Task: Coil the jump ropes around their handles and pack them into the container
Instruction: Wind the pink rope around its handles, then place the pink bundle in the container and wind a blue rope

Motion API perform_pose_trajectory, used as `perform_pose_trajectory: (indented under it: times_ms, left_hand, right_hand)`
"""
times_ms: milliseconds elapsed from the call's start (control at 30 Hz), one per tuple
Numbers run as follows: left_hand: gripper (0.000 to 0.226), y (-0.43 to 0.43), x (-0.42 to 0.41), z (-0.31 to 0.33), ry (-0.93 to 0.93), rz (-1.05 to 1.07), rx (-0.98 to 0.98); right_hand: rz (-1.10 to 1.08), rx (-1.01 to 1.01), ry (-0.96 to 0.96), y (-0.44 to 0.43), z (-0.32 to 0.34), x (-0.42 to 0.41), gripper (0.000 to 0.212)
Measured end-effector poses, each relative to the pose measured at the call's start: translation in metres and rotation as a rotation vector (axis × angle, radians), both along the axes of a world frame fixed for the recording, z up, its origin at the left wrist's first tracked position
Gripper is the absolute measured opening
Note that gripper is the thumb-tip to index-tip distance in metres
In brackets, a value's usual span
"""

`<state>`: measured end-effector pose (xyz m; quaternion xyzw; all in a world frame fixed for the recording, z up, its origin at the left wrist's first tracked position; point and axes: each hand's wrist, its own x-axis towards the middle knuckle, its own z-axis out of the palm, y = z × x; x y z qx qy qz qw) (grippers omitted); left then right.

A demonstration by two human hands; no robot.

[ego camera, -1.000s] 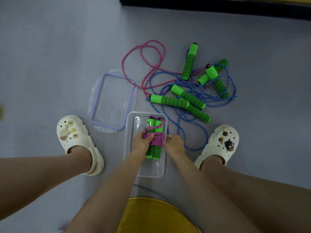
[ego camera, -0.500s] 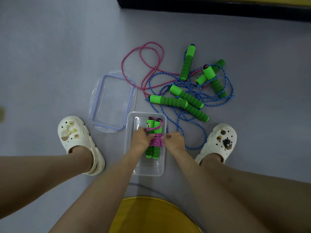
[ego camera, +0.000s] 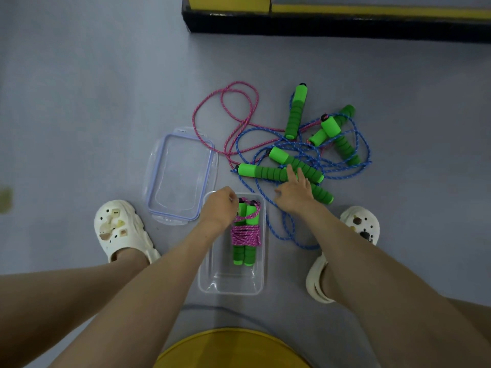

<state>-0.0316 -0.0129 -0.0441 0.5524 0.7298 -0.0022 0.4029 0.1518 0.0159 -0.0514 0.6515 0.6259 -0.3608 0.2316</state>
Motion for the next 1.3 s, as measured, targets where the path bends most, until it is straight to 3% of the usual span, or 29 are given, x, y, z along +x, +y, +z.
perform_pose_trajectory:
  times_ms: [100, 200, 267, 367, 467, 600, 733, 867, 1000, 1067, 1133, 1200, 1300]
  left_hand:
    - [0.019, 0.002, 0.004, -0.004, -0.025, -0.026, -0.01]
    - [0.019, 0.001, 0.007, -0.002, -0.022, -0.064, -0.031]
    - [0.019, -0.001, 0.008, 0.003, -0.022, -0.071, -0.049]
    - [0.019, -0.001, 0.012, 0.016, -0.088, 0.017, -0.131]
    - [0.03, 0.001, 0.021, 0.048, -0.317, 0.205, -0.222]
    - [0.033, 0.006, 0.033, 0.105, -0.678, 0.503, -0.238]
    - [0.007, 0.002, 0.037, 0.156, -0.784, 0.586, -0.102]
    - [0.013, -0.01, 0.033, 0.217, -0.771, 0.401, -0.11]
    - [0.008, -0.02, 0.018, 0.28, -0.783, 0.168, -0.181]
    - [0.007, -0.022, 0.011, 0.302, -0.787, 0.057, -0.186]
    - [0.011, -0.025, 0.005, 0.317, -0.809, -0.04, -0.174]
    - [0.015, -0.027, 0.0, 0.326, -0.833, -0.075, -0.14]
    - [0.015, -0.022, -0.008, 0.327, -0.827, 0.038, -0.03]
  right_hand:
    - [-0.008, 0.115, 0.01, -0.001, -0.009, 0.004, 0.028]
    - [-0.105, 0.205, 0.143, -0.009, -0.007, 0.007, 0.023]
    - [-0.313, 0.184, 0.252, -0.012, 0.004, 0.009, 0.025]
    - [-0.878, -0.017, 0.519, -0.008, 0.03, 0.009, 0.027]
    - [-1.166, -0.217, 0.806, -0.009, 0.069, 0.009, 0.028]
    - [-0.963, -0.447, 0.937, -0.017, 0.125, 0.011, 0.031]
    - [-0.696, -0.489, 0.821, -0.029, 0.182, 0.01, 0.025]
    - [-0.648, -0.257, 0.734, -0.038, 0.223, 0.004, 0.011]
    - [-0.634, 0.182, 0.684, -0.041, 0.251, 0.002, 0.059]
    - [-0.563, 0.216, 0.765, -0.041, 0.266, 0.0, 0.07]
    - [-0.503, 0.179, 0.811, -0.043, 0.278, -0.004, 0.058]
    - [-0.467, 0.159, 0.826, -0.045, 0.287, -0.008, 0.033]
    - [-0.452, 0.207, 0.801, -0.05, 0.295, -0.013, 0.006]
